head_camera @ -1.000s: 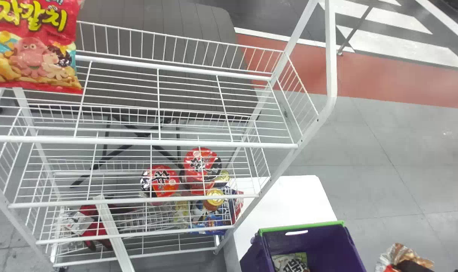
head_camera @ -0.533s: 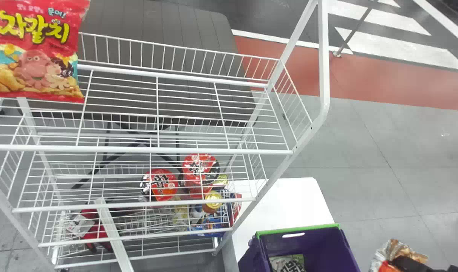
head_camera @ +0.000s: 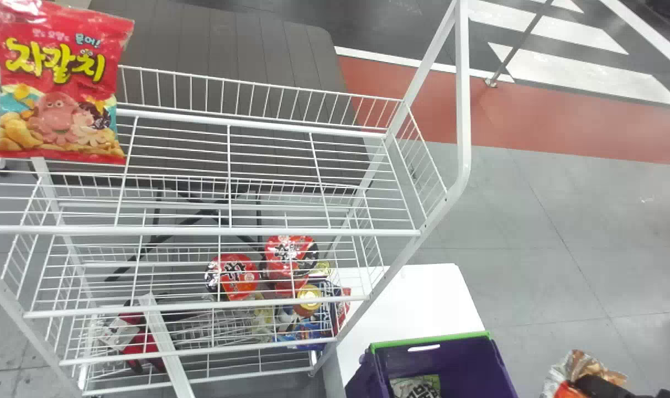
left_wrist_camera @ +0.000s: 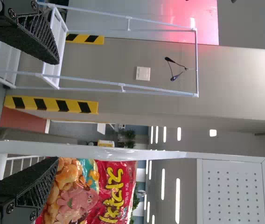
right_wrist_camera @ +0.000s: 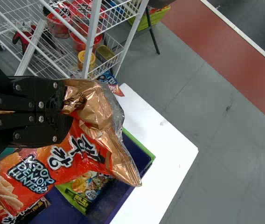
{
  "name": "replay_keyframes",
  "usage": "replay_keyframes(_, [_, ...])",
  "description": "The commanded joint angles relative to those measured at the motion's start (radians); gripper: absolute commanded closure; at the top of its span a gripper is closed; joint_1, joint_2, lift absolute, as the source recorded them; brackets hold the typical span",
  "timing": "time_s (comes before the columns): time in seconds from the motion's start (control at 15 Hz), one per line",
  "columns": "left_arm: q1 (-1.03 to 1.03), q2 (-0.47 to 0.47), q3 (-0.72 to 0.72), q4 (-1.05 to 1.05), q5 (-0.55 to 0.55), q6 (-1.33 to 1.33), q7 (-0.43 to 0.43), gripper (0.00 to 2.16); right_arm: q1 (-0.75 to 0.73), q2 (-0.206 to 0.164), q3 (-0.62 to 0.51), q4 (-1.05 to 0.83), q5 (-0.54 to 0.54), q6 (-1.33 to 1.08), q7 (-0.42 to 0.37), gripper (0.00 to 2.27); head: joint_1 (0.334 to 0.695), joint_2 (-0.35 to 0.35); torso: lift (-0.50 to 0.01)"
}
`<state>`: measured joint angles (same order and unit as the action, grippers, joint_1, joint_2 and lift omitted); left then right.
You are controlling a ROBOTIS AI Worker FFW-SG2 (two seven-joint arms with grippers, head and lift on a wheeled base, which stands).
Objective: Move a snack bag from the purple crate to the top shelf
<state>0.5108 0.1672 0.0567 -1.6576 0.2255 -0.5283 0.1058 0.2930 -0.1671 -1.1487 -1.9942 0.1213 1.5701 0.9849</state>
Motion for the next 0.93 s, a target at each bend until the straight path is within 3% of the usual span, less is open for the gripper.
replay_keyframes(0.0, [0.0,0.0,0.0,0.001,0.0,0.0,0.0,0.08,0.0,0.001,0.003,0.0,0.0,0.002,0.0,2.25,0.695,-0.35,-0.016])
replay_keyframes(0.67, [0.003,0.003,-0.005,-0.001,0.0,0.0,0.0,0.08,0.0,0.021,0.012,-0.018,-0.011,0.002,0.014,2.25,0.695,-0.35,0.009])
replay_keyframes(0.73, [0.005,0.005,-0.005,-0.002,-0.003,0.003,0.0,0.08,0.0,0.032,0.012,-0.048,-0.023,0.002,0.021,2.25,0.695,-0.35,0.009])
replay_keyframes(0.87, [0.006,0.006,-0.005,-0.004,-0.005,0.003,0.0,0.08,0.0,0.097,0.027,-0.187,-0.052,0.002,0.026,2.25,0.695,-0.35,0.002])
